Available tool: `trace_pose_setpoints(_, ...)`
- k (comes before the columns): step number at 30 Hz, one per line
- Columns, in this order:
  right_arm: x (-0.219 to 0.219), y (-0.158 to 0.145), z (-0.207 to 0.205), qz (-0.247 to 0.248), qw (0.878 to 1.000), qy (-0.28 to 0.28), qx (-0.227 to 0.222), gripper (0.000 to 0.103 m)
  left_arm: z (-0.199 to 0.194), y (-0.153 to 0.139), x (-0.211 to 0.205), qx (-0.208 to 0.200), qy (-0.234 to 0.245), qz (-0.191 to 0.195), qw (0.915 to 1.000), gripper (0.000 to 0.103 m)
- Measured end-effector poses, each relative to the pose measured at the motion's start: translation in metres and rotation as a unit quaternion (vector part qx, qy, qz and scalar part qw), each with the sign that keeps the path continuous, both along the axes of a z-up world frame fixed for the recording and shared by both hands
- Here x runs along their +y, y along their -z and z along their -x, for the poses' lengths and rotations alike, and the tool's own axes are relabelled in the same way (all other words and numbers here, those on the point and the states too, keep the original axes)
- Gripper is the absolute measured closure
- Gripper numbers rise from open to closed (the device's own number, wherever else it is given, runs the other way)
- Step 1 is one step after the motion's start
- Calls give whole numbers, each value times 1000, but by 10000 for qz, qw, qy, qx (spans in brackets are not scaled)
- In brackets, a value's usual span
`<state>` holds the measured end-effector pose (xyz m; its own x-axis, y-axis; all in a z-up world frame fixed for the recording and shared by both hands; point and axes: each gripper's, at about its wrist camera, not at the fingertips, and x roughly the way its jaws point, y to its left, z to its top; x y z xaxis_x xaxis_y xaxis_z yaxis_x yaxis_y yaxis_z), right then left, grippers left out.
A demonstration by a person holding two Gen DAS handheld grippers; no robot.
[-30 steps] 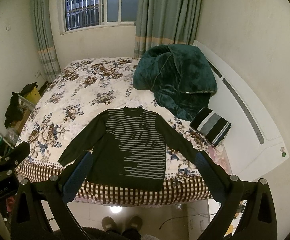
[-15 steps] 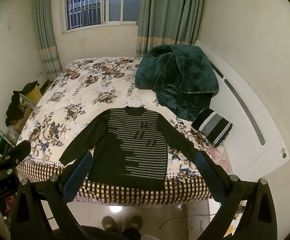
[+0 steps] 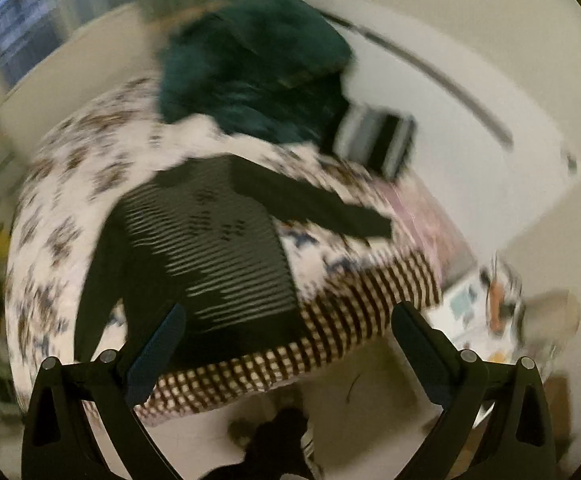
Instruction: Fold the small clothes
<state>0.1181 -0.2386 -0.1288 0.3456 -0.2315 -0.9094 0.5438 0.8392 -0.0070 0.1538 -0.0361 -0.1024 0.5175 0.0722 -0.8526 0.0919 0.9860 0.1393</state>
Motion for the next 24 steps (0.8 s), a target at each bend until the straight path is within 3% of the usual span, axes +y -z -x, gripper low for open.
trace_pose_setpoints(4, -105, 97, 0, -725, 9894, 1218, 314, 0, -44, 64, -20, 451, -256, -253, 9983, 0)
trace_pose_setpoints(9, -232, 225, -9, -1638, 9516, 2574, 366, 0, -102, 145, -42, 946, -723, -521, 9915, 0)
trace_pose_setpoints(14, -315, 347, -38, -2117, 9146, 3435, 276, 8, -153, 244, -59, 1497, -1081, -568, 9812, 0)
trace_pose_setpoints(16, -346, 398, -49, -2317, 8962, 3774, 251, 22, -164, 275, -67, 1651, -1196, -606, 9771, 0)
trace_pose_setpoints(19, -378, 469, -64, -2693, 8635, 4264, 101, 30, -181, 325, -75, 1931, -1366, -610, 9697, 0)
trace_pose_setpoints(20, -385, 486, -69, -2741, 8570, 4364, 33, 32, -187, 339, -80, 2024, -1411, -592, 9673, 0)
trace_pose_setpoints(23, -395, 509, -78, -2631, 8463, 4626, -247, 51, -197, 369, -82, 2173, -1459, -545, 9636, 0)
trace_pose_setpoints(24, -396, 508, -82, -2453, 8470, 4701, -376, 71, -200, 373, -85, 2186, -1444, -526, 9636, 0)
